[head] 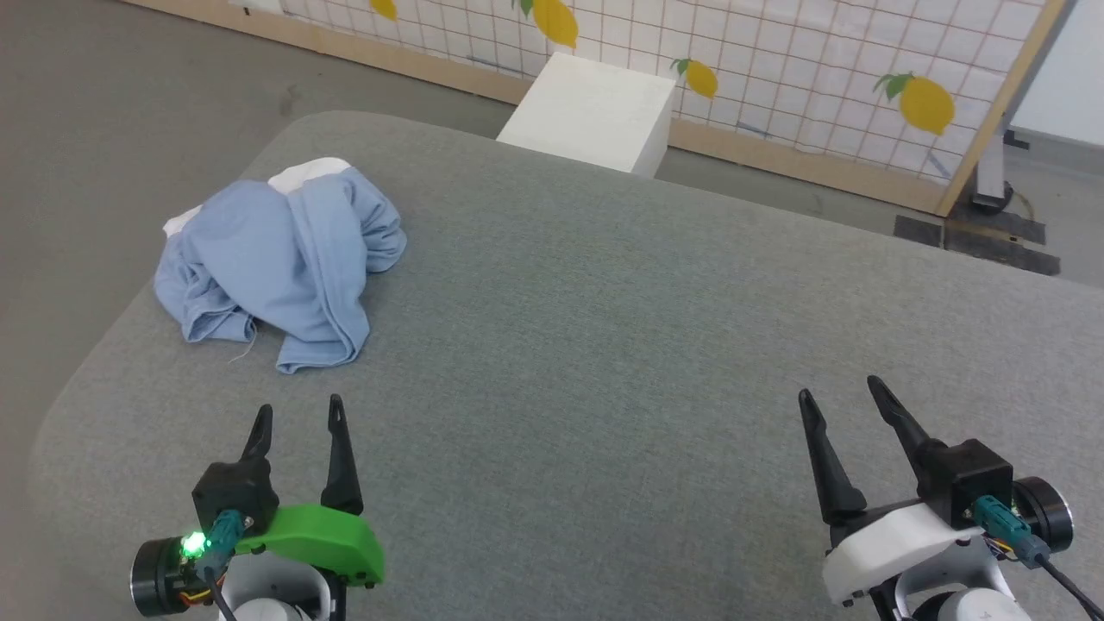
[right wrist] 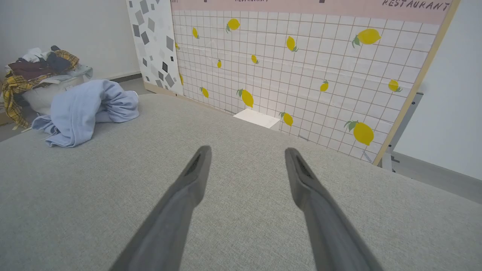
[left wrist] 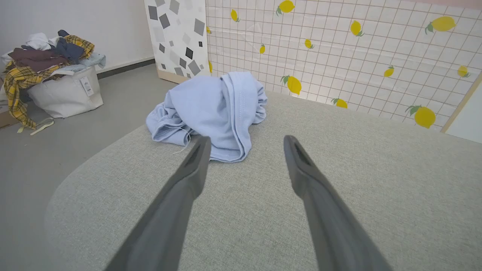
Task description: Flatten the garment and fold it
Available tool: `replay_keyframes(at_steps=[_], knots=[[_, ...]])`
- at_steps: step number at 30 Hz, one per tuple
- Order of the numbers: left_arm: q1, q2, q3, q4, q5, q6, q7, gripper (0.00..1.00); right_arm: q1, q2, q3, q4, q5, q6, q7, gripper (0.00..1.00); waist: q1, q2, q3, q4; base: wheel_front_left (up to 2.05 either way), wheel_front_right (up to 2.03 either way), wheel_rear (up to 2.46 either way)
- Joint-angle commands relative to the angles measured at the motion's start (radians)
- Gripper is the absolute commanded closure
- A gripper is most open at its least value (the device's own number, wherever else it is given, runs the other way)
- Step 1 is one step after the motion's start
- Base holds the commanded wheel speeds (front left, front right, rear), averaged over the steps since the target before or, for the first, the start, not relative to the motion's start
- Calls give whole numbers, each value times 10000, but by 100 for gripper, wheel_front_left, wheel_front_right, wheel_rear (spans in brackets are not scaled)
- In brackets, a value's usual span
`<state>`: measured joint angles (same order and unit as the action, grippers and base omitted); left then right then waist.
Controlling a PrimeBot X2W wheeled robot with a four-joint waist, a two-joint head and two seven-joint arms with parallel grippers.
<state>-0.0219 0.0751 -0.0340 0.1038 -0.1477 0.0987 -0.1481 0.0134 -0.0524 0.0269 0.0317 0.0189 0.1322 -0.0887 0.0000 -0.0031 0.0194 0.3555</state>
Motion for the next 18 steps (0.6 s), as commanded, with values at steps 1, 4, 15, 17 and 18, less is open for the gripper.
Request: replay_keyframes(at_steps=[1,4,15,17,18], knots=[[-23,96,26,63,-70,96,-101,0,-194,13,34,36,74,-9,-109,0,0,8,-10,110,0,0,0],[1,126,36,132,-115,153,-165,0,-189,13,67,60,90,-9,-149,0,0,10,-25,252,0,0,0],[-11,212,-11,369,-326,309,-392,0,-160,15,138,74,120,-11,-274,0,0,15,-68,793,0,0,0],[-20,237,-26,419,-378,325,-432,0,-164,16,155,85,133,-11,-300,0,0,16,-69,885,0,0,0],[-23,252,-31,440,-402,333,-448,0,-167,16,165,91,141,-11,-314,0,0,16,-69,924,0,0,0]])
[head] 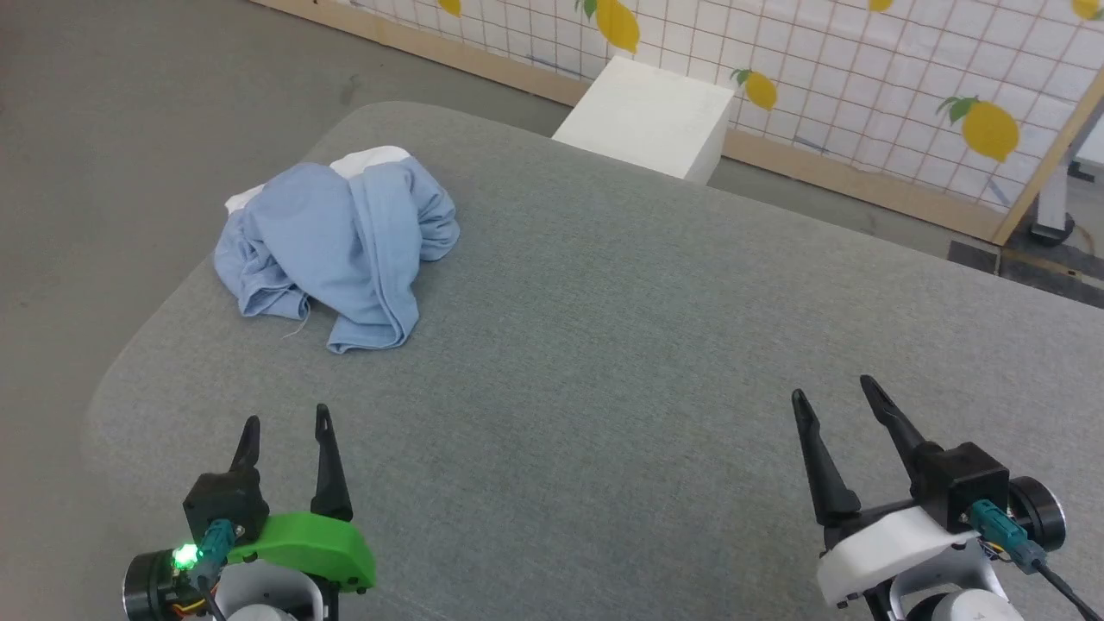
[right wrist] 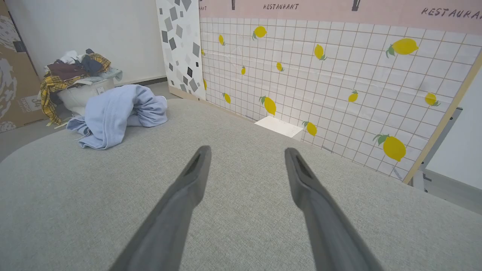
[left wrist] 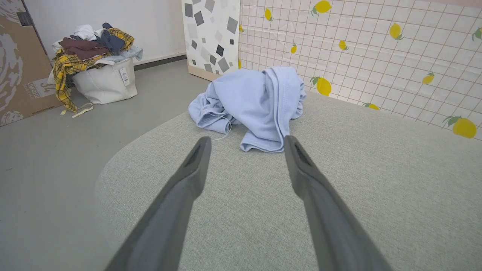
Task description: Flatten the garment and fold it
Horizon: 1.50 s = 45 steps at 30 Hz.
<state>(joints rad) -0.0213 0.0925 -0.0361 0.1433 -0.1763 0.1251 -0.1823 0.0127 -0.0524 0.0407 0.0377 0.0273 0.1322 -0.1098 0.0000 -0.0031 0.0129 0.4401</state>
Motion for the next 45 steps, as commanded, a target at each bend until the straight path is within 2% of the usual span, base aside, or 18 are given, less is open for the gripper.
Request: replay_keyframes(at_steps=[1,33,40,45], knots=[[-32,94,-15,68,-145,82,-129,0,-164,16,37,40,66,-11,-120,0,0,17,-3,126,0,0,0],[-68,356,-338,597,-906,696,-786,0,-225,22,189,183,178,-15,-565,0,0,31,79,1755,0,0,0],[-76,355,-387,544,-949,677,-788,0,-178,22,172,115,153,-15,-531,0,0,31,104,1837,0,0,0],[-645,420,-473,439,-1199,322,-580,0,-214,22,182,41,69,-15,-434,0,0,31,362,1793,0,0,0]])
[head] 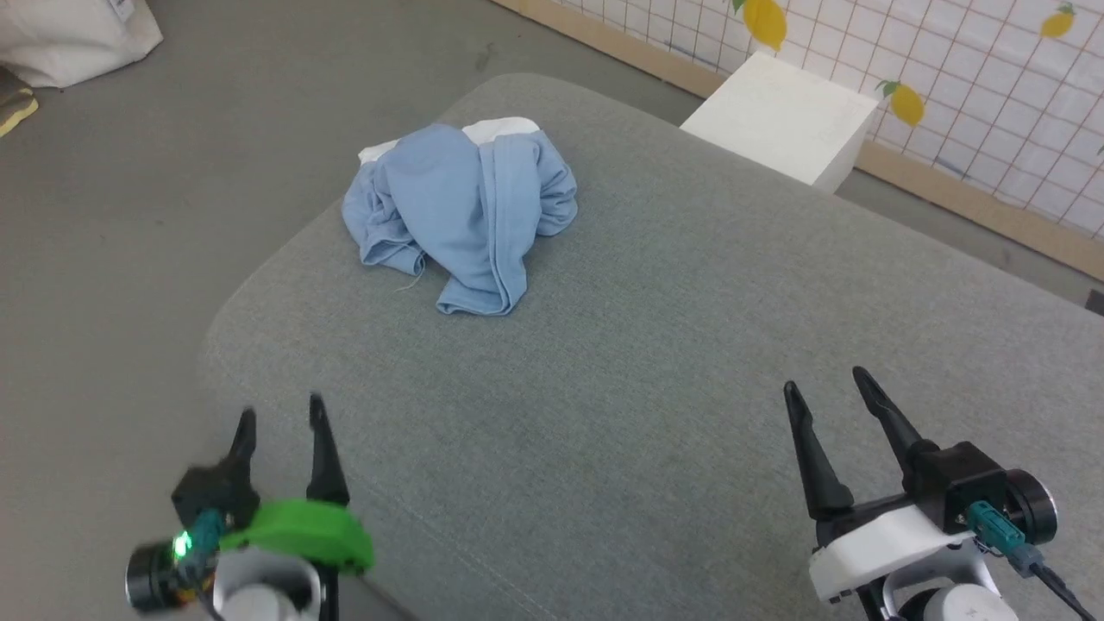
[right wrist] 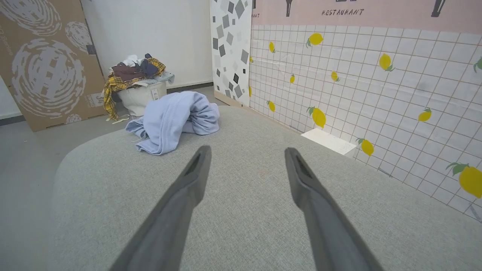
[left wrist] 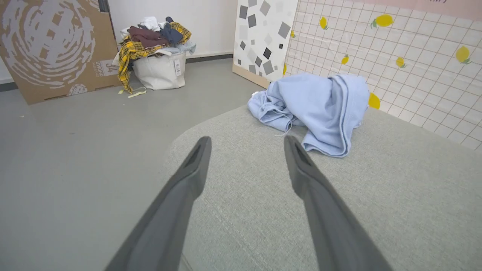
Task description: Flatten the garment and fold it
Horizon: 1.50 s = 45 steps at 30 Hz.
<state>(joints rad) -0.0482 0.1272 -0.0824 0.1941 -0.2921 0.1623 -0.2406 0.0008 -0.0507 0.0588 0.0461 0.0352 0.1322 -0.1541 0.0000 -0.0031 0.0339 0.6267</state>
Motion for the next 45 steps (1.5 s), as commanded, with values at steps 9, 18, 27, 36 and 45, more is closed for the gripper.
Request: replay_keyframes(at_steps=[9,18,27,36,45], knots=[[-3955,609,72,1165,-786,-1045,1409,0,-800,-92,304,-602,-555,-15,502,0,0,31,2087,-1453,0,0,0],[-6698,1929,1013,2497,-2106,-1971,3185,0,-1809,-541,738,-1007,-544,-15,653,0,0,31,4405,-3413,0,0,0],[-7706,3082,2079,2469,-3211,-1439,5545,0,-2610,-709,746,-1359,-508,-15,520,0,0,31,6249,-4533,0,0,0],[-7119,3502,2822,2640,-3679,-39,7298,0,-2962,-544,957,-1144,-387,-15,155,0,0,31,6907,-5233,0,0,0],[-5699,3494,3156,2760,-3826,1073,8495,92,-2970,-374,805,-562,-301,-15,-222,0,0,31,6218,-5393,0,0,0]])
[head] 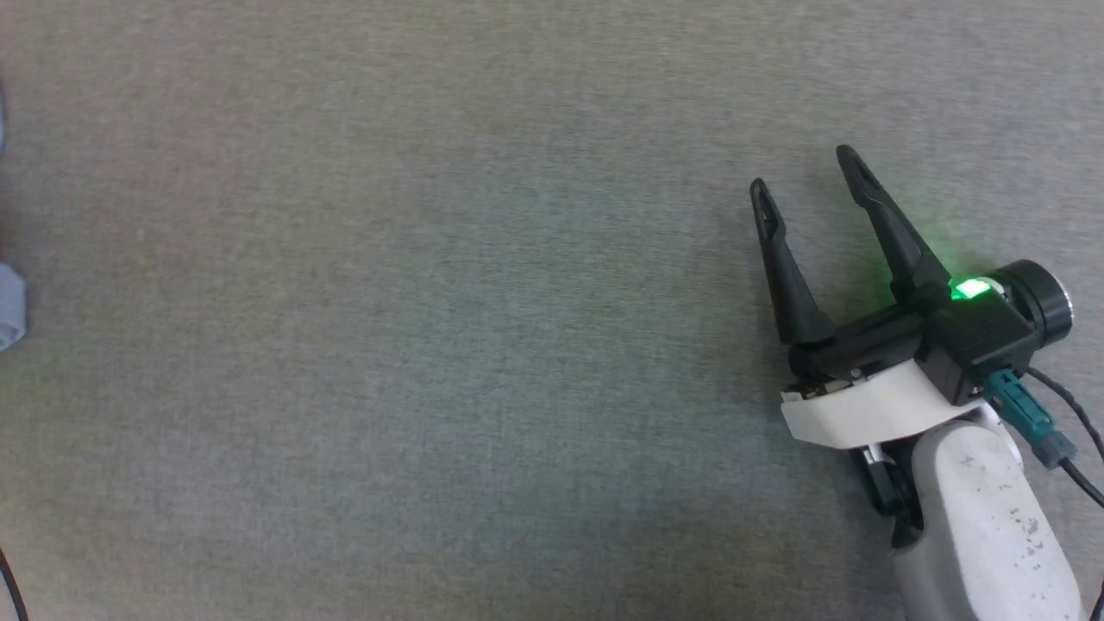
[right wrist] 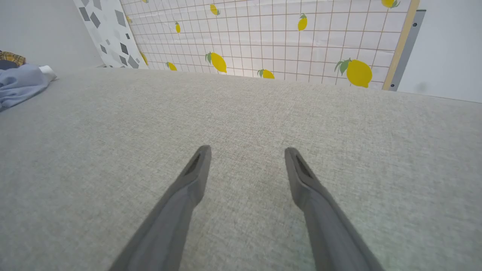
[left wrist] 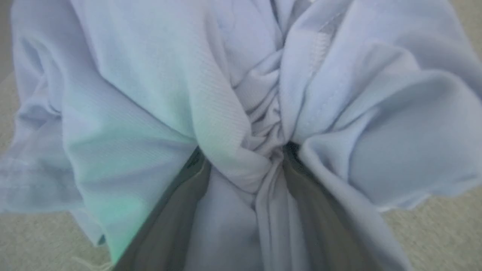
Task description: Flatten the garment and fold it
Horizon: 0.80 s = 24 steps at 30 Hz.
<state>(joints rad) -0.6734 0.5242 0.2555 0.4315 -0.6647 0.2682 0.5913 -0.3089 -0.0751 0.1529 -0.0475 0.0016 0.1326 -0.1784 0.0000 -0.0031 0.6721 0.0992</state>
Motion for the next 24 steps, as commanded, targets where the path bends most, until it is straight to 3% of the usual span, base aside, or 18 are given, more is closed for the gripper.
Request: replay_keyframes(at_steps=[1,6,15,16,20,24], knots=[[663,-457,-161,304,-73,13,-1,100,125,-118,-125,455,36,-19,-16,0,0,31,-325,-108,0,0,0],[1288,217,-127,-160,698,-222,-1400,100,172,-16,-8,992,97,-19,-214,0,0,31,-1572,-131,0,0,0],[1206,1421,-928,-750,2362,-1487,-4653,100,1029,197,-284,1866,341,-19,-498,0,0,31,-4280,-483,0,0,0],[822,1578,-1431,-937,2800,-1837,-5302,100,1389,225,-421,2005,395,-19,-538,0,0,31,-4945,-685,0,0,0],[-43,1471,-2223,-1211,3164,-2396,-5957,100,1842,242,-588,2058,527,-19,-557,0,0,31,-5553,-964,0,0,0],[-985,833,-3165,-1579,3374,-2729,-6012,100,2190,245,-652,2030,694,-19,-530,0,0,31,-5984,-1304,0,0,0]])
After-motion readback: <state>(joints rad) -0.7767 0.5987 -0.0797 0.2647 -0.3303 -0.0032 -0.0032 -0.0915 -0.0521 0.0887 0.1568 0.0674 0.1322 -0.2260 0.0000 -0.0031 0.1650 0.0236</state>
